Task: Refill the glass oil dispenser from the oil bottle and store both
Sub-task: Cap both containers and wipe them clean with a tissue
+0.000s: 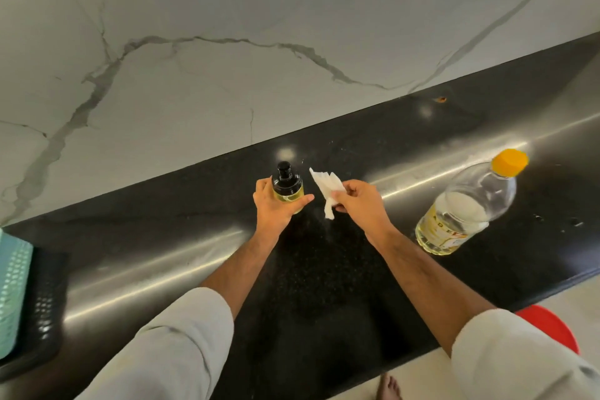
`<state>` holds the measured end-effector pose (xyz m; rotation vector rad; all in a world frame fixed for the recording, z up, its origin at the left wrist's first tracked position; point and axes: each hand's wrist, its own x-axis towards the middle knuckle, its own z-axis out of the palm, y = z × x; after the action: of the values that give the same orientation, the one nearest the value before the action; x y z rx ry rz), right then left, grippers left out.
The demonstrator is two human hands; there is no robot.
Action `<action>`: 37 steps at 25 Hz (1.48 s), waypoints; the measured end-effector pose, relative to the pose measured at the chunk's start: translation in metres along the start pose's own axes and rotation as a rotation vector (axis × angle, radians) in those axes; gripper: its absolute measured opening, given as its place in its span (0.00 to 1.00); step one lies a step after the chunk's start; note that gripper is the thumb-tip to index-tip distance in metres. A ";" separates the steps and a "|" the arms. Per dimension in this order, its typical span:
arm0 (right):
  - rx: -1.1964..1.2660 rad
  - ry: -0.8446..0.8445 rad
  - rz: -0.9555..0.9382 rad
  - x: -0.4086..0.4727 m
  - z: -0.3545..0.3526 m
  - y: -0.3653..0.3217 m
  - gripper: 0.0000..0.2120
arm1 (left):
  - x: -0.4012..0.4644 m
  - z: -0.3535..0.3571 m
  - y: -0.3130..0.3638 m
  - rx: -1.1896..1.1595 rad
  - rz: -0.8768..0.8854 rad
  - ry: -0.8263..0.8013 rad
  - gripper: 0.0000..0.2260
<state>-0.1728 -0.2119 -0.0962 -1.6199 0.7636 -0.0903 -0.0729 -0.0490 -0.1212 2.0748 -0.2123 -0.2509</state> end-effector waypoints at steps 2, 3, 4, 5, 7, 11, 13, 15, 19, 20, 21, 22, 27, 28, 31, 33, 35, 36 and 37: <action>-0.015 0.036 0.000 0.014 0.013 0.004 0.07 | 0.017 0.001 -0.013 -0.031 -0.018 0.002 0.29; -0.017 0.045 0.001 0.020 0.018 0.008 0.07 | 0.026 0.001 -0.020 -0.040 -0.022 0.004 0.30; -0.021 0.049 -0.002 0.025 0.023 0.011 0.07 | 0.034 0.001 -0.027 -0.054 -0.020 0.010 0.31; -0.030 0.051 -0.005 0.029 0.028 0.014 0.07 | 0.044 0.001 -0.034 -0.070 -0.018 0.017 0.32; -0.040 0.059 -0.002 0.037 0.034 0.016 0.07 | 0.059 0.002 -0.043 -0.107 -0.010 0.034 0.33; -0.038 0.076 -0.017 0.051 0.042 0.011 0.06 | 0.084 0.001 -0.042 -0.106 0.044 0.057 0.31; -0.021 0.079 -0.025 0.056 0.045 0.008 0.07 | 0.095 0.000 -0.040 -0.109 0.050 0.053 0.32; -0.004 0.082 -0.017 0.058 0.048 0.007 0.07 | 0.104 -0.002 -0.041 -0.114 0.049 0.046 0.33; 0.025 0.077 -0.002 0.057 0.053 0.008 0.08 | 0.110 -0.005 -0.043 -0.114 0.048 0.018 0.32; 0.037 0.077 0.005 0.057 0.054 0.008 0.08 | 0.111 -0.006 -0.045 -0.111 0.039 0.014 0.31; 0.046 0.077 0.011 0.058 0.055 0.008 0.07 | 0.112 -0.006 -0.047 -0.108 0.032 0.008 0.32; 0.053 0.077 0.015 0.058 0.056 0.008 0.07 | 0.113 -0.006 -0.048 -0.111 0.025 -0.001 0.32; 0.086 0.076 0.026 0.060 0.058 0.009 0.06 | 0.115 -0.004 -0.053 -0.113 0.018 -0.008 0.35; 0.101 0.082 0.039 0.060 0.059 0.009 0.06 | 0.115 -0.006 -0.053 -0.097 0.017 -0.014 0.36; 0.168 0.095 0.093 0.053 0.056 0.010 0.08 | 0.115 -0.010 -0.052 0.012 -0.004 -0.008 0.42; 0.223 0.094 0.101 0.039 0.049 0.011 0.08 | 0.098 -0.015 -0.049 0.029 -0.061 0.106 0.42; 0.301 0.101 0.085 0.016 0.040 0.013 0.09 | 0.060 -0.017 -0.050 -0.002 0.002 0.267 0.34; 0.338 0.111 0.066 0.002 0.034 0.014 0.08 | 0.038 -0.016 -0.052 -0.016 0.107 0.305 0.28; 0.366 0.125 0.045 -0.012 0.029 0.016 0.08 | 0.018 -0.014 -0.053 -0.039 0.208 0.284 0.22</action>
<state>-0.1749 -0.1808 -0.1123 -1.2567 0.8261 -0.2849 -0.0490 -0.0162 -0.1627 2.0049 -0.2452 0.1645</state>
